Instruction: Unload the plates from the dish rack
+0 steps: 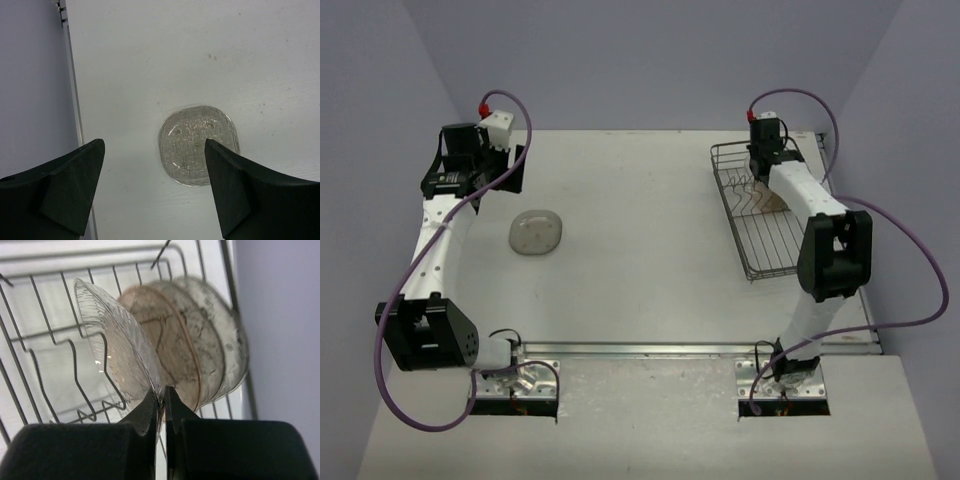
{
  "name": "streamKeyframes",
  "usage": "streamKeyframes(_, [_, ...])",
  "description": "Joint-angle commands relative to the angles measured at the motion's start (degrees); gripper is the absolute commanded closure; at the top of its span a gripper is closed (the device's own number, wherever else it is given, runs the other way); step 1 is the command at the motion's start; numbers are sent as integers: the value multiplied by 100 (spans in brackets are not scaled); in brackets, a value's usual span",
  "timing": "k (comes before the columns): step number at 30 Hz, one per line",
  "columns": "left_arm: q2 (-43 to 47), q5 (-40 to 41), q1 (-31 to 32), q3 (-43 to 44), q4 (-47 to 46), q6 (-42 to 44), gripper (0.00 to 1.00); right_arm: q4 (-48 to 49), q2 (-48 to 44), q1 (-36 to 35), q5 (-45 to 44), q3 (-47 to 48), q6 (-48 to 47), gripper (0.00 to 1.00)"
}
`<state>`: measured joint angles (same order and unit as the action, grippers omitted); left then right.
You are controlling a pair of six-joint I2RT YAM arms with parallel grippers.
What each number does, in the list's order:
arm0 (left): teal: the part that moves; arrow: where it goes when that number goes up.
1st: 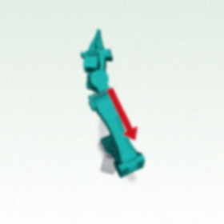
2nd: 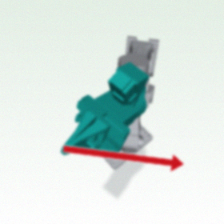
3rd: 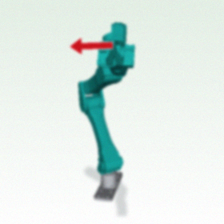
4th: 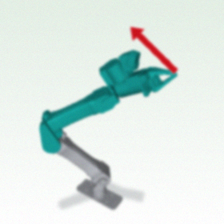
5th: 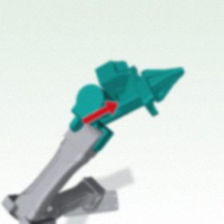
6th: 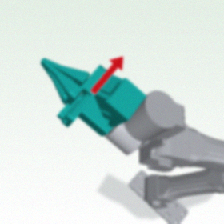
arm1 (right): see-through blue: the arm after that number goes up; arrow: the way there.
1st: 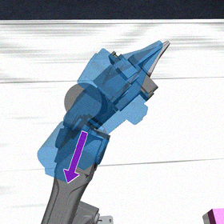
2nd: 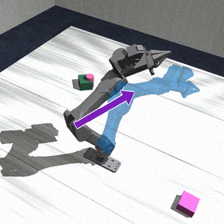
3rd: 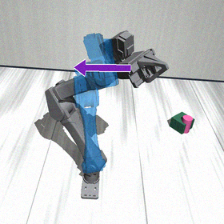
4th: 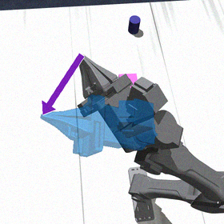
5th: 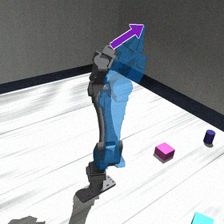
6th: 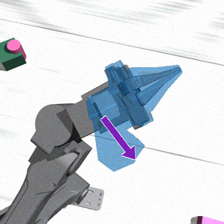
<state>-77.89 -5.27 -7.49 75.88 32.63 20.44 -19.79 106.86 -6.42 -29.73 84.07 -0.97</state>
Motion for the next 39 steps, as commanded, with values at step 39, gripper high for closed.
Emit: streamKeyframes(39, [-333,-3318,1874,-56,-322,-2235,35,-349,-1593,-2270,4573,202,2716,100])
